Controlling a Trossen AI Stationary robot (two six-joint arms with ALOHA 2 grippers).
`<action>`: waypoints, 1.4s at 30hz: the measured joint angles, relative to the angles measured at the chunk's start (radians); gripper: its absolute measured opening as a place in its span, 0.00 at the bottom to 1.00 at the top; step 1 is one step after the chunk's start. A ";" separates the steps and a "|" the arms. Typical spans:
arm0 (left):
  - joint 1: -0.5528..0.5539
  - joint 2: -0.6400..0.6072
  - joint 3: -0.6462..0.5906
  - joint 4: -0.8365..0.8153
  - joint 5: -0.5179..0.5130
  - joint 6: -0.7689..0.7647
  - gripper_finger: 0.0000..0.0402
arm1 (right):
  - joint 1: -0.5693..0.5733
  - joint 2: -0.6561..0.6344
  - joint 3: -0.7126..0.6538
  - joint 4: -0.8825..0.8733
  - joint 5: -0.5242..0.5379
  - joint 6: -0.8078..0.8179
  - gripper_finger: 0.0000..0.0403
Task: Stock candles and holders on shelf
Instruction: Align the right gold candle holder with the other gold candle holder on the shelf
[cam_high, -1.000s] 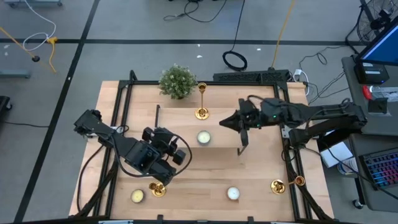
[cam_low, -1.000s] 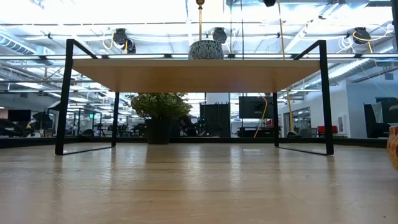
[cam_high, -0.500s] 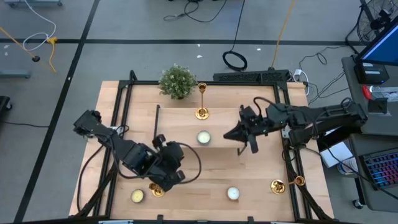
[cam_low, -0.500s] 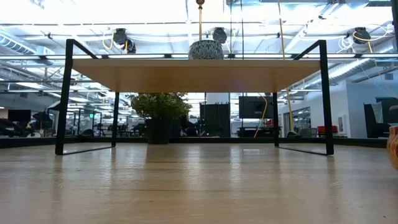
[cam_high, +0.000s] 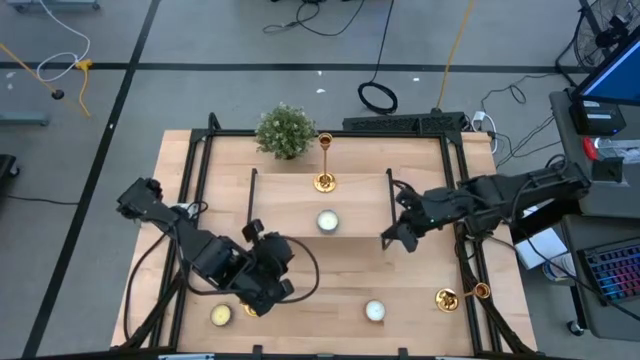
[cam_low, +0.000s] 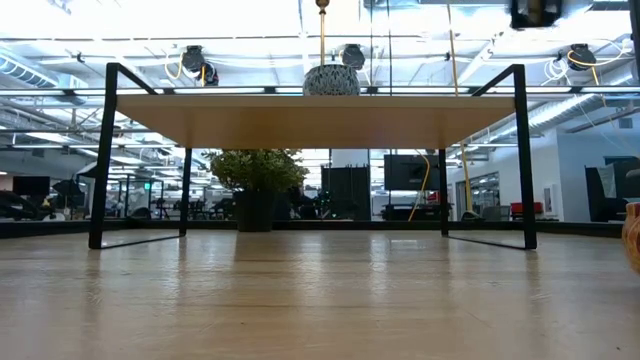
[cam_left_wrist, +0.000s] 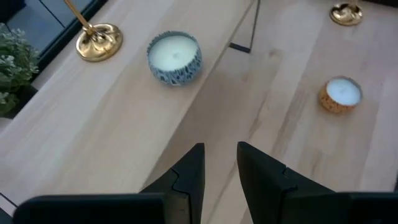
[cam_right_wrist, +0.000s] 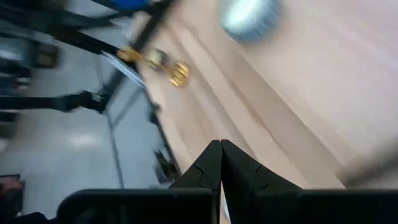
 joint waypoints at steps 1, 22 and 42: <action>-0.001 0.000 0.000 0.000 0.001 0.000 0.24 | 0.005 -0.015 0.000 -0.053 0.000 0.030 0.00; -0.043 0.000 0.000 0.000 -0.071 -0.063 0.24 | 0.134 -0.269 0.000 -0.668 -0.285 0.451 0.00; -0.057 0.000 0.000 0.001 -0.121 -0.091 0.24 | 0.126 -0.320 0.000 -0.896 0.055 0.194 0.00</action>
